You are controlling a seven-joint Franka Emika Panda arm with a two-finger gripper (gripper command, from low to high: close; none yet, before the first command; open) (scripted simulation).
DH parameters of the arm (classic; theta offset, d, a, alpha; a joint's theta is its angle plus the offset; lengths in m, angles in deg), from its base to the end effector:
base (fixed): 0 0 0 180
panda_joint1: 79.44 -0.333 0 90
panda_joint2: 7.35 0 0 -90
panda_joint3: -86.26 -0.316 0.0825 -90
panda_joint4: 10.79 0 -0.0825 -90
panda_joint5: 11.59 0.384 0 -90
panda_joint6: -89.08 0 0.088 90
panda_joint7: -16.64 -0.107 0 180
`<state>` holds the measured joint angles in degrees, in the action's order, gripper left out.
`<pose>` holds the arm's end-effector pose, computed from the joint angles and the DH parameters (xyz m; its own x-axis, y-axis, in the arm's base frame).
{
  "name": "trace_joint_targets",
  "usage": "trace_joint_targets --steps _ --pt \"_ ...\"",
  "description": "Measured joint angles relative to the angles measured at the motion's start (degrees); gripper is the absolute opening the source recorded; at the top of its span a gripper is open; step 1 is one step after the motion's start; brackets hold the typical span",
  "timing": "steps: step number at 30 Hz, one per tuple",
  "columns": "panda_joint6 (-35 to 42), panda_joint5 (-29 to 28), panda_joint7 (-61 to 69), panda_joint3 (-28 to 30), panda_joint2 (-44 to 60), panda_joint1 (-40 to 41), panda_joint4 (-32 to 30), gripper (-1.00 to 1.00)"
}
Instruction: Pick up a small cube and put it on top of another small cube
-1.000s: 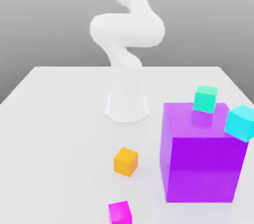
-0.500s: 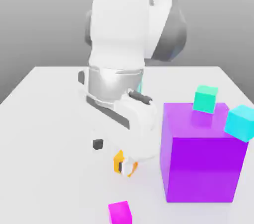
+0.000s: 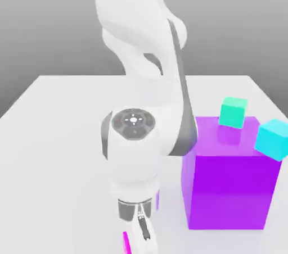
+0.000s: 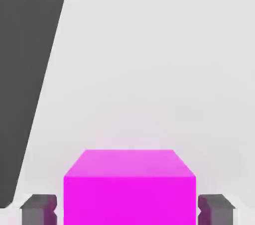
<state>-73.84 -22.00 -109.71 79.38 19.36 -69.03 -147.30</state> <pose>0.4929 -0.0161 0.1289 -0.5099 -0.8603 -0.0017 -0.8603 0.5099 -0.0017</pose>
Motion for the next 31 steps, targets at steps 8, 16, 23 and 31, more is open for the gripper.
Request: trace_joint_targets --steps 8,16,23,31 --pt "7.42 3.48 2.77 -2.91 -9.33 1.77 -1.81 -1.0" --pt "27.15 10.58 14.15 -11.55 -25.47 -6.36 3.28 -1.0" --pt "43.75 15.4 23.08 -15.83 -37.29 -15.88 7.89 -1.0" --pt "36.83 14.62 23.02 -17.52 -34.63 -16.96 3.25 1.0"
